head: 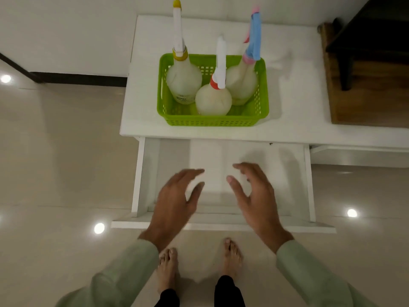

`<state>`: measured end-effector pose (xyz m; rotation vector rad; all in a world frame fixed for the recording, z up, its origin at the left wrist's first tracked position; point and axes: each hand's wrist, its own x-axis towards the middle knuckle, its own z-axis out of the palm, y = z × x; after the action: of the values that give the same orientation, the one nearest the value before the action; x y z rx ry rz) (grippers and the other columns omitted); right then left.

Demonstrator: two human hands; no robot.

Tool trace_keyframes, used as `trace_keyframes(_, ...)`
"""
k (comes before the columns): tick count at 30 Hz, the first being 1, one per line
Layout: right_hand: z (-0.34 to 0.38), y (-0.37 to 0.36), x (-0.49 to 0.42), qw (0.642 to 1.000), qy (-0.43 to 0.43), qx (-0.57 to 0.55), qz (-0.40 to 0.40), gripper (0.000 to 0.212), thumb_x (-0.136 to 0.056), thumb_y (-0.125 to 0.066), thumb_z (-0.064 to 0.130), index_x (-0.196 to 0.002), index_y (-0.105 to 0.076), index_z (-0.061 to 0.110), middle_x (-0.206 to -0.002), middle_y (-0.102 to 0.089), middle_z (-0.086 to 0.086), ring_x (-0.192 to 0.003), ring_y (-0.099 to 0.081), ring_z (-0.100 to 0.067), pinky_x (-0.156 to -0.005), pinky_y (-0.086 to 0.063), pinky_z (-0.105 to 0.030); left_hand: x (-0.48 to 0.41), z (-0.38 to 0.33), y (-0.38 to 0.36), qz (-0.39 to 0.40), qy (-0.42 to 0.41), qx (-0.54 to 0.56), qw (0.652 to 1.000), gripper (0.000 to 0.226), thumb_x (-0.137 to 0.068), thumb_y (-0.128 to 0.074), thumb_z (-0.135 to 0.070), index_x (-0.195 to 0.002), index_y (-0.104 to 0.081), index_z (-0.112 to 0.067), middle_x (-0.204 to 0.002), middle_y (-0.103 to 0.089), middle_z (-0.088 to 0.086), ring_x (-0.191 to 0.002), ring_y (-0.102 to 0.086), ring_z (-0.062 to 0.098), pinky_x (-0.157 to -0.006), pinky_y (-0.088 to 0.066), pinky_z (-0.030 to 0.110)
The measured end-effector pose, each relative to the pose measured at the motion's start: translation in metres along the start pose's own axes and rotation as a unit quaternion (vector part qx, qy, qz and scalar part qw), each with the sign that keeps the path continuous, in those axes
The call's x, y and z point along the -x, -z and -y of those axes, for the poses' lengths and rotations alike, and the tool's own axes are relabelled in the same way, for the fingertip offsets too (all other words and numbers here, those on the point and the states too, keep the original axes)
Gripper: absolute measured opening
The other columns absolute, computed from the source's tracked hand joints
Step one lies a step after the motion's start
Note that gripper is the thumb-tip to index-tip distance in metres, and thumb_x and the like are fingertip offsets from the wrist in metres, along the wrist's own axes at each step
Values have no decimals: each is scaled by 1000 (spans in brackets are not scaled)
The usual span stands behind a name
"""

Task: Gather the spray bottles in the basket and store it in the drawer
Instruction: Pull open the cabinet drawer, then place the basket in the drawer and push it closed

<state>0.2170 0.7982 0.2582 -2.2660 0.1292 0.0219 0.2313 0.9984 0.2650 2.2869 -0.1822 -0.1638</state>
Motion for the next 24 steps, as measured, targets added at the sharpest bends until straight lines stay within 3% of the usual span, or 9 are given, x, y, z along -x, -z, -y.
trace_keyframes(4, 21, 23, -71, 990, 13, -49, -133, 24, -99, -59, 22, -122, -60, 14, -122, -57, 2, -111, -59, -16, -88, -53, -38, -74, -19, 28, -194, 5, 34, 980, 21, -96, -57, -22, -114, -65, -16, -115, -66, -1, -104, -63, 15, -89, -53, 35)
trace_keyframes(8, 23, 32, -128, 984, 1, -34, -176, 37, -97, -59, 19, -133, -52, 12, -132, -50, -4, -122, -54, -22, -96, -52, -43, -138, -15, 41, -273, 28, 15, 962, 26, -93, -55, -19, -118, -62, -15, -120, -59, 1, -107, -59, 19, -88, -52, 33)
trace_keyframes(12, 12, 28, -173, 983, -125, -61, -119, 54, -93, -59, 11, -143, -40, 16, -139, -51, -7, -123, -54, -24, -99, -49, -39, -178, 7, 39, -250, 122, -6, 961, 45, -91, -56, -19, -135, -47, -16, -137, -47, 3, -120, -52, 25, -95, -47, 34)
trace_keyframes(15, 5, 25, -195, 967, -217, -123, -60, 52, -87, -50, 5, -137, -45, 19, -99, -64, 2, -85, -63, -15, -66, -51, -22, -194, 20, 39, -192, 207, 20, 959, 43, -93, -50, -14, -136, -44, -12, -130, -55, 8, -113, -58, 30, -93, -49, 45)
trace_keyframes(17, 1, 25, -206, 966, -226, -114, -50, 47, -82, -43, 2, -123, -54, 21, -83, -59, 8, -73, -57, -11, -57, -43, -26, -199, 25, 40, -157, 218, 4, 963, 31, -93, -44, -9, -123, -52, -8, -113, -62, 12, -102, -61, 36, -80, -52, 45)
trace_keyframes(20, -1, 28, -211, 971, -214, -95, -44, 31, -74, -36, 1, -87, -51, 25, -73, -53, 4, -68, -49, -21, -56, -36, -30, -199, 26, 45, -150, 217, -20, 964, 25, -91, -41, -6, -110, -58, -7, -99, -65, 17, -93, -61, 42, -79, -53, 55)
trace_keyframes(24, 2, 35, -197, 973, -211, -92, -35, 30, -72, -33, 0, -72, -44, 27, -71, -50, 4, -65, -45, -20, -55, -34, -30, -186, 18, 48, -158, 218, -35, 963, 27, -89, -41, -3, -104, -61, -9, -87, -64, 11, -87, -62, 40, -78, -54, 57)
